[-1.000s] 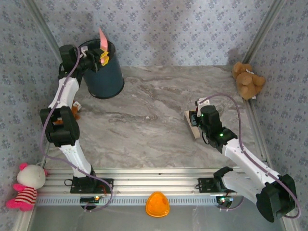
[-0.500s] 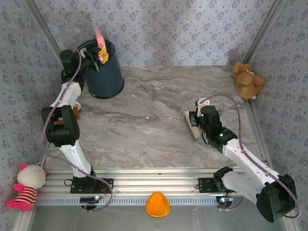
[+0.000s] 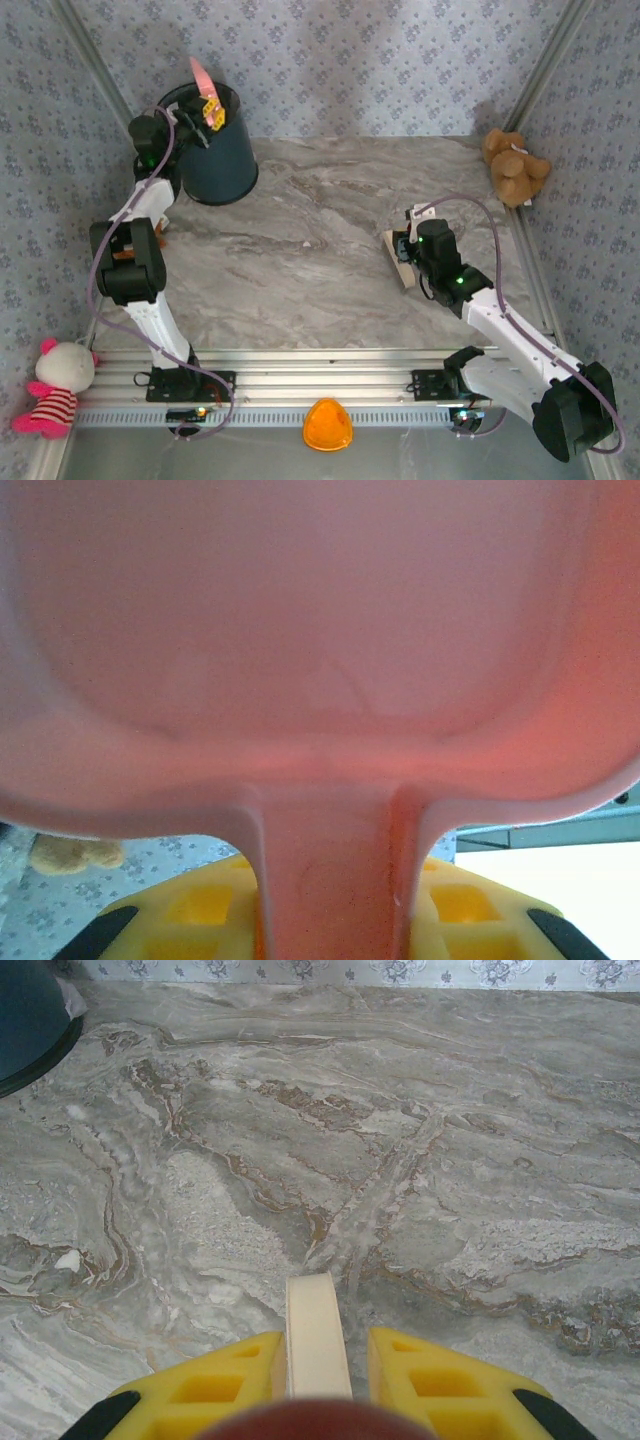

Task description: Sweep away the paper scraps from the table

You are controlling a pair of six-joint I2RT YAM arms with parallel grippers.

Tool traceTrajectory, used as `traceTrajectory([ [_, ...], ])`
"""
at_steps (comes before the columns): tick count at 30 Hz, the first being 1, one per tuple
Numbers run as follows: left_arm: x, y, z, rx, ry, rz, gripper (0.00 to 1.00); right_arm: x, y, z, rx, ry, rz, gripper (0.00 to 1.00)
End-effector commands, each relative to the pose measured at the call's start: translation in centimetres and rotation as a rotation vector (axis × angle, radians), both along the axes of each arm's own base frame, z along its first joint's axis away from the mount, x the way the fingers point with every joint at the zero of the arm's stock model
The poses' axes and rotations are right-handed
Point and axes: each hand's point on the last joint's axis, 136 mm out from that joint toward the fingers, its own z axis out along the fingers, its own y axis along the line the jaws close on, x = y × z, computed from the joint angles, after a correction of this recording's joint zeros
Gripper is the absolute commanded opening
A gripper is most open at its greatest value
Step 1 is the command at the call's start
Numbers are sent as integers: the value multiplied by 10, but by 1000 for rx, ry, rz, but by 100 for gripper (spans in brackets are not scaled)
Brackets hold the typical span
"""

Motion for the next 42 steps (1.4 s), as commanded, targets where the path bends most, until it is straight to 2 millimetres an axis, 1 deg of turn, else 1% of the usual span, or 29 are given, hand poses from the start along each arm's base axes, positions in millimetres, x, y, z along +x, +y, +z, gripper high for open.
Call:
traceTrajectory([
  [1,-21,-3,49,-20,-147,12,0,1,0,5,25,-16,-8,0],
  [11,-23,-4,53,-21,-158,6,0,1,-1,5,27,-15,-11,0],
  [14,-26,-8,53,35,-153,-7,0,0,-1,5,30,-16,-9,0],
  [18,-31,-11,39,208,-115,-2,0,0,0,5,39,-15,-10,0],
  [24,-42,-13,35,448,-112,-18,0,0,1,5,45,-16,-9,0],
  [29,-51,-12,24,612,-91,-52,0,0,1,5,48,-17,-10,0],
  [33,-63,-13,21,774,-110,-90,0,0,1,3,49,-13,-12,0],
  [35,-69,-17,19,849,-132,-128,0,0,1,4,52,-16,-12,0],
  [36,-73,-18,23,882,-147,-139,0,-1,1,4,53,-16,-12,0],
  [42,-94,-31,11,1065,-188,-246,0,0,1,4,63,-16,-16,0],
])
